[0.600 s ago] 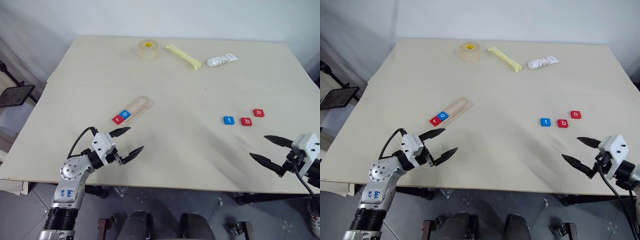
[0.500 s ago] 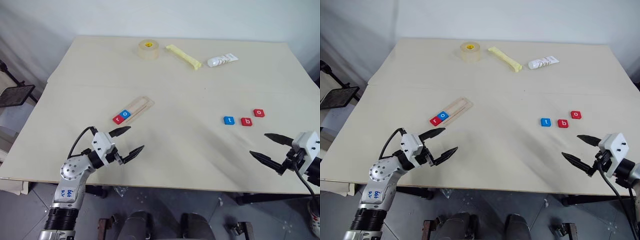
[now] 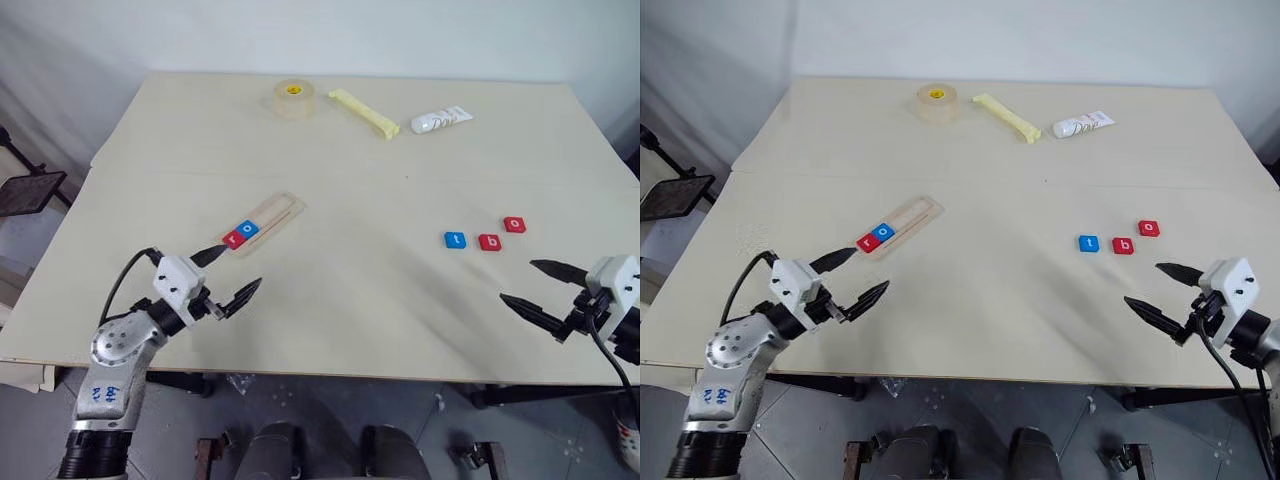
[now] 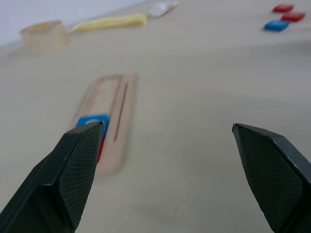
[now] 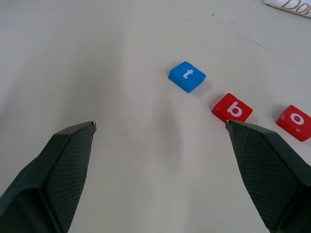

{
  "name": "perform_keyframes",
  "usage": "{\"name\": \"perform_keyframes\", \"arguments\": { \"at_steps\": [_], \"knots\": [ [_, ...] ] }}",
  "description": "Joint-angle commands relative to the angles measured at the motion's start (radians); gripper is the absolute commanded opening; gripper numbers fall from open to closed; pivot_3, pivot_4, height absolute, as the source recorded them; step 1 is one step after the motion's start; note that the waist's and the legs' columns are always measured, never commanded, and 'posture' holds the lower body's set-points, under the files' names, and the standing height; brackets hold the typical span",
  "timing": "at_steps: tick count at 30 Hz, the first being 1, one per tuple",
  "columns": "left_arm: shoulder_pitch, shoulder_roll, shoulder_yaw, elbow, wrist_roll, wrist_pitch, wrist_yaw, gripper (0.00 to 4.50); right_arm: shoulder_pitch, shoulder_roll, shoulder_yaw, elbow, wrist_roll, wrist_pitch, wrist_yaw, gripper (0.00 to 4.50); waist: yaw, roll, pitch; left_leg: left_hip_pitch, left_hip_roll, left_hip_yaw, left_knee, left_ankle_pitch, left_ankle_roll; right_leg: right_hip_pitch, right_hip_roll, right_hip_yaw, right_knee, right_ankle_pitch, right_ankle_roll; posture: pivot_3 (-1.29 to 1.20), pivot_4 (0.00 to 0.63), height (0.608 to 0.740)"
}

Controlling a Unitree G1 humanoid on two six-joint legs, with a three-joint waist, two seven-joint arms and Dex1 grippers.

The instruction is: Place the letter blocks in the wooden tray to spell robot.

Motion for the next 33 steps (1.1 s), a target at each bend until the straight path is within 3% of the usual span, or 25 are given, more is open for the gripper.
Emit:
{"name": "perform_keyframes", "arguments": {
  "at_steps": [1, 8, 17, 25, 33],
  "knots": [
    [0.068, 0.074, 0.102, -0.074, -0.017, 0.104, 0.025, 4.50, -0.052, -0.019, -0.007, 0.024, 0.003, -0.009, -0.009, 4.48, -0.003, 0.000, 0.000, 0.000, 0.000, 0.000, 0.000, 0.000, 0.000, 0.000, 0.000, 0.000, 0.000, 0.000, 0.000, 0.00, 0.150, 0.740],
    [0.063, 0.110, 0.114, -0.104, -0.047, 0.166, 0.000, 4.50, -0.086, -0.006, 0.023, 0.023, 0.001, -0.012, 0.006, 4.48, 0.005, 0.000, 0.001, 0.000, -0.001, -0.002, 0.000, 0.000, 0.000, 0.001, -0.001, 0.000, -0.001, 0.000, 0.000, 0.00, 0.150, 0.740],
    [-0.249, 0.168, -0.004, 0.058, -0.022, 0.289, -0.071, 4.50, -0.126, -0.006, 0.057, -0.009, 0.008, -0.002, 0.010, 4.48, -0.001, 0.000, 0.001, 0.000, -0.001, -0.002, 0.000, 0.000, 0.000, 0.001, 0.000, -0.001, 0.000, 0.000, 0.000, 0.00, 0.150, 0.740],
    [-0.597, 0.233, -0.225, 0.257, 0.091, 0.564, -0.121, 4.50, -0.108, 0.001, 0.062, -0.052, 0.014, 0.009, 0.001, 4.48, 0.001, -0.002, 0.002, -0.001, -0.002, -0.003, 0.000, 0.001, 0.000, 0.000, 0.000, -0.002, 0.001, 0.000, 0.000, 0.00, 0.150, 0.740],
    [-0.809, 0.200, -0.381, 0.469, 0.213, 0.596, -0.166, 4.50, -0.070, 0.003, 0.048, -0.078, 0.020, 0.017, -0.005, 4.48, 0.002, -0.003, 0.002, -0.002, -0.002, -0.003, -0.001, 0.001, 0.000, -0.001, 0.000, -0.003, 0.001, 0.000, 0.000, 0.00, 0.150, 0.740]
  ]
}}
